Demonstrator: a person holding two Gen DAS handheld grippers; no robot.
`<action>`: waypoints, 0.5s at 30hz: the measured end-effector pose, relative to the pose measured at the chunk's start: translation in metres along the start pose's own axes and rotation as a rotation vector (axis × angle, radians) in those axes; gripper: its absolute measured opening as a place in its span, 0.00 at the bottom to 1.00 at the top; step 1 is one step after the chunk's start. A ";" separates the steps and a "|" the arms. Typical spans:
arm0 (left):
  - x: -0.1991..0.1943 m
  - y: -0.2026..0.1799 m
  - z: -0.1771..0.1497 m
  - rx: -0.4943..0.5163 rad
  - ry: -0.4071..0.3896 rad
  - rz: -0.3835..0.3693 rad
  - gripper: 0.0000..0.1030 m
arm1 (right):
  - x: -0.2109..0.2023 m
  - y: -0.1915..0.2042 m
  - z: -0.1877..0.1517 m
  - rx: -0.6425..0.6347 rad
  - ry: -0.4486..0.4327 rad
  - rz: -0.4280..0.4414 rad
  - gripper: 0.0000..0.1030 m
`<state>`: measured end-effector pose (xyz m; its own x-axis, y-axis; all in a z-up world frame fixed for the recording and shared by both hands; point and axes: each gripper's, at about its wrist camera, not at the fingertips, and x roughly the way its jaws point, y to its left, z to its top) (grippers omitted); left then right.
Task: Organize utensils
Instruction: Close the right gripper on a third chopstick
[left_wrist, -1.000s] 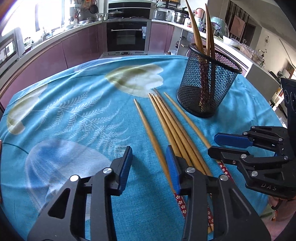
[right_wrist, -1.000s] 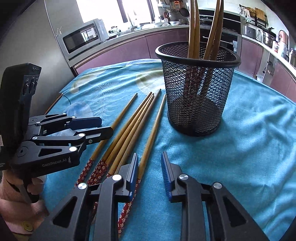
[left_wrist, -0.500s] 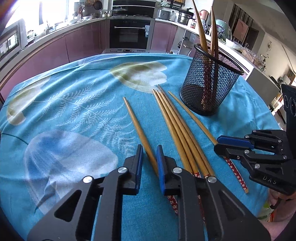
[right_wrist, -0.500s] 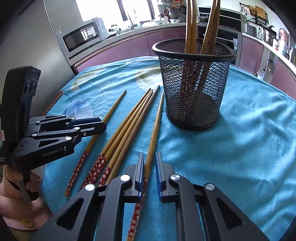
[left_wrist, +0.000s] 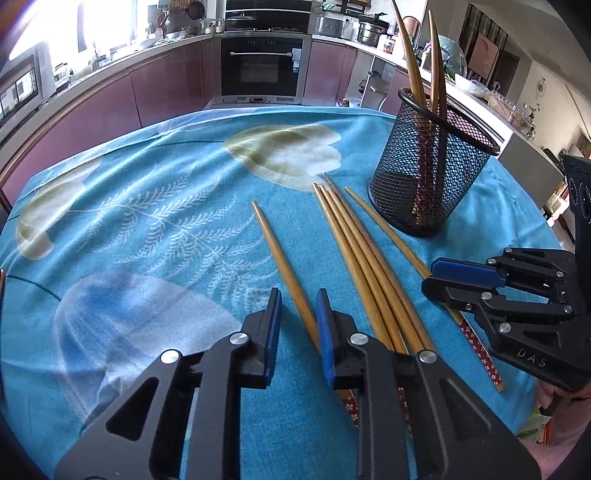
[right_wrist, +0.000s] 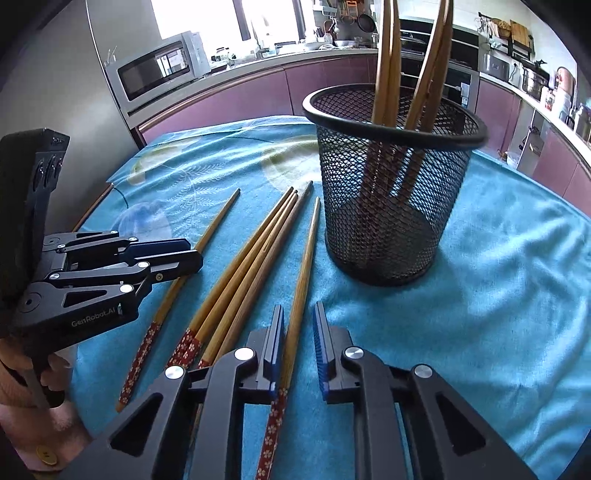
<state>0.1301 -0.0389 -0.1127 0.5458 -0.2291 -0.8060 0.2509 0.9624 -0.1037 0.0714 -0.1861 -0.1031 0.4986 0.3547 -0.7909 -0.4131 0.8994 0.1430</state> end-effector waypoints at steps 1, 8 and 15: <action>0.001 -0.001 0.000 0.002 0.000 0.003 0.19 | 0.001 0.001 0.001 -0.006 -0.002 -0.007 0.16; 0.004 -0.004 0.001 0.001 -0.006 0.024 0.16 | 0.005 0.006 0.005 -0.023 -0.010 -0.033 0.14; 0.003 -0.002 0.000 -0.032 -0.013 0.016 0.12 | 0.004 -0.003 0.004 0.039 -0.014 0.008 0.06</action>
<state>0.1313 -0.0415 -0.1151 0.5600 -0.2154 -0.8000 0.2169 0.9700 -0.1094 0.0775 -0.1861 -0.1048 0.5061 0.3650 -0.7814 -0.3873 0.9057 0.1723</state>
